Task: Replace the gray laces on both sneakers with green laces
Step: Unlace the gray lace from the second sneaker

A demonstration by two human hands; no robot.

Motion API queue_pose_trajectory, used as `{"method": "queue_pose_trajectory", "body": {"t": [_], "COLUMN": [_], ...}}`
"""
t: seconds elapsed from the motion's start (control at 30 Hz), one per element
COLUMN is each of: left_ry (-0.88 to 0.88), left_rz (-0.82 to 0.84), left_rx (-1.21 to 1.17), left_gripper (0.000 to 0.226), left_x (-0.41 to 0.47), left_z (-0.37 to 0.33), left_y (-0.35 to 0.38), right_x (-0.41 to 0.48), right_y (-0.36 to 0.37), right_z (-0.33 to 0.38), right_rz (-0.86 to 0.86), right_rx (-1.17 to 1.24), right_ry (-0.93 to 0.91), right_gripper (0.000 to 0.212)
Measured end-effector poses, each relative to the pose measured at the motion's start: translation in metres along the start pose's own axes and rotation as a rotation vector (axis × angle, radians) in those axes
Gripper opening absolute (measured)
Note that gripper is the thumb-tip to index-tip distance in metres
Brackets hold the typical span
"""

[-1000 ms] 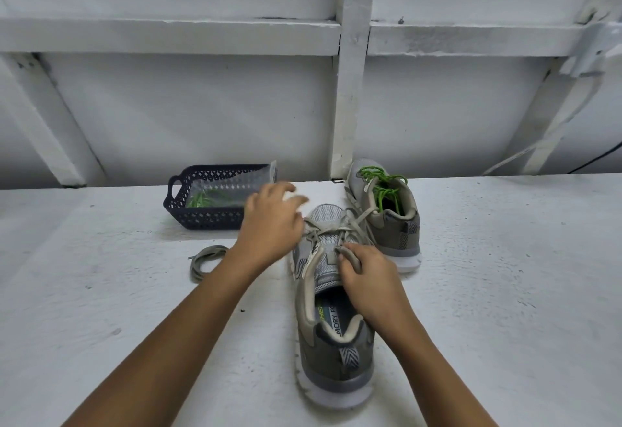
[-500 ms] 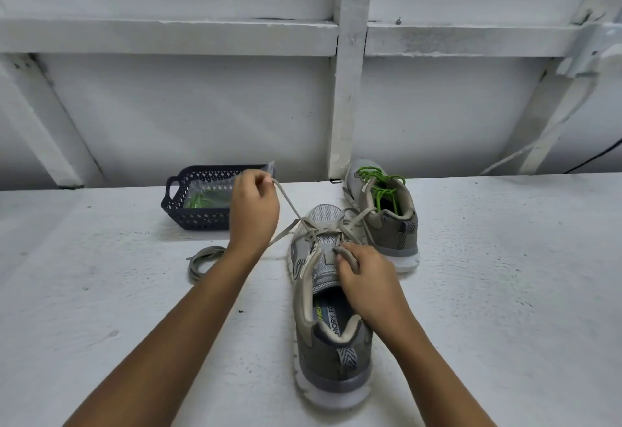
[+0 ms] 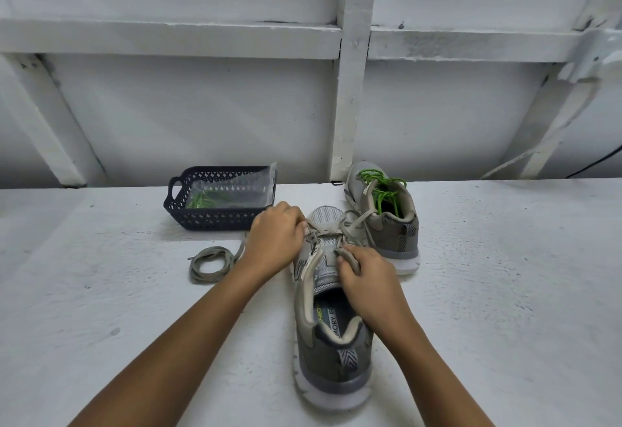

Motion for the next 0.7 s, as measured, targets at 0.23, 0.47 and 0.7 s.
{"method": "queue_pose_trajectory", "body": {"t": [0.23, 0.47, 0.7], "left_ry": [-0.327, -0.244, -0.381], "left_rz": [-0.408, 0.129, 0.015], "left_rx": [-0.263, -0.043, -0.415], "left_gripper": [0.017, 0.037, 0.022], "left_x": [0.006, -0.011, -0.006], "left_z": [0.016, -0.003, -0.007], "left_y": [-0.025, -0.005, 0.011], "right_x": [0.000, 0.000, -0.001], "right_y": [0.000, 0.000, 0.000], "right_z": [0.000, 0.001, 0.001], "right_rz": [-0.004, -0.004, -0.010], "right_rx": [-0.001, 0.001, 0.000], "right_ry": [0.010, 0.012, 0.005], "right_gripper": [0.032, 0.031, 0.029]}}
Point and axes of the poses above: each hand's wrist, its own x-axis towards the middle knuckle, its own y-axis out of the palm, z = x × y, the point moved 1 cm from there along x, towards the middle knuckle, and after that the axes turned 1 degree about y, right-handed, at the moved point
